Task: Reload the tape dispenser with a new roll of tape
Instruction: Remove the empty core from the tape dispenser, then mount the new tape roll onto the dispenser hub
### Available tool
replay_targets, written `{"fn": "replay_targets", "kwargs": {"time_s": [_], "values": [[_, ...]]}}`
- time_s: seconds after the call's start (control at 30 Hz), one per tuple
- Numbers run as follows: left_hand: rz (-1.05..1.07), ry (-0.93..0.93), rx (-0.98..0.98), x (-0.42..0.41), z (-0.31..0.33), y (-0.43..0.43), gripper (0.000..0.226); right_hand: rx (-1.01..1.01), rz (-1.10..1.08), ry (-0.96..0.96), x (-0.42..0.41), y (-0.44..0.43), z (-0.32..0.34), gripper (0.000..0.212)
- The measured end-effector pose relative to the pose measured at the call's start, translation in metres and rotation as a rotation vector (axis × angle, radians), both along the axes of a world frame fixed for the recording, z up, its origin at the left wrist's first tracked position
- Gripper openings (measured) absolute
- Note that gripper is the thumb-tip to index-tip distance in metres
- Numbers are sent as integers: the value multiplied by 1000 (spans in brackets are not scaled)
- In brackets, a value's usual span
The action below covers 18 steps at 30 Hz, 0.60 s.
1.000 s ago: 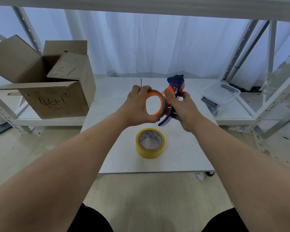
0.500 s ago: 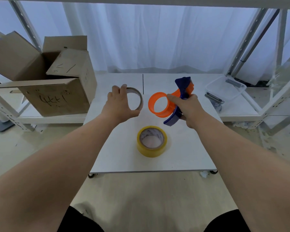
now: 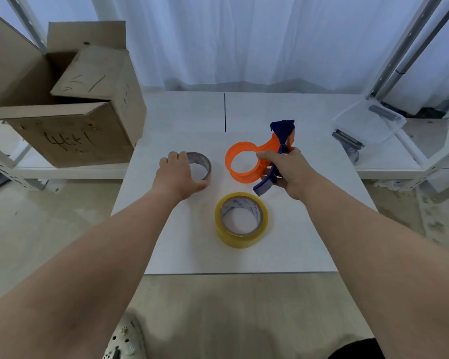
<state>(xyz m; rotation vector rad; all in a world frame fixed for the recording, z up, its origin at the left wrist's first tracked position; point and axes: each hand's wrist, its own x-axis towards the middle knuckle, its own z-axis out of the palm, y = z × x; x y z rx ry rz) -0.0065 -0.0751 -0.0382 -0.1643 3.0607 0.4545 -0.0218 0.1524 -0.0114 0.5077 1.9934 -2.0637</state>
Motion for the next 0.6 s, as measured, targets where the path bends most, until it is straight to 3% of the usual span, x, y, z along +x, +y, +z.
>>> {"fn": "replay_targets", "kwargs": {"time_s": [0.13,0.27,0.43,0.6], "values": [[33,-63,9,2,-9,-7,87,-11,26,-2,-3,-2,-5,50],[-5,-63,-50,2,-3,-6,82,-53,37,-2,0,-1,-3,63],[-155,56,-20,10,15,14,60,-31,68,16,12,8,6,66],[-287,-99,-52,21,23,39,57,41,30,67,28,15,20,59]]}}
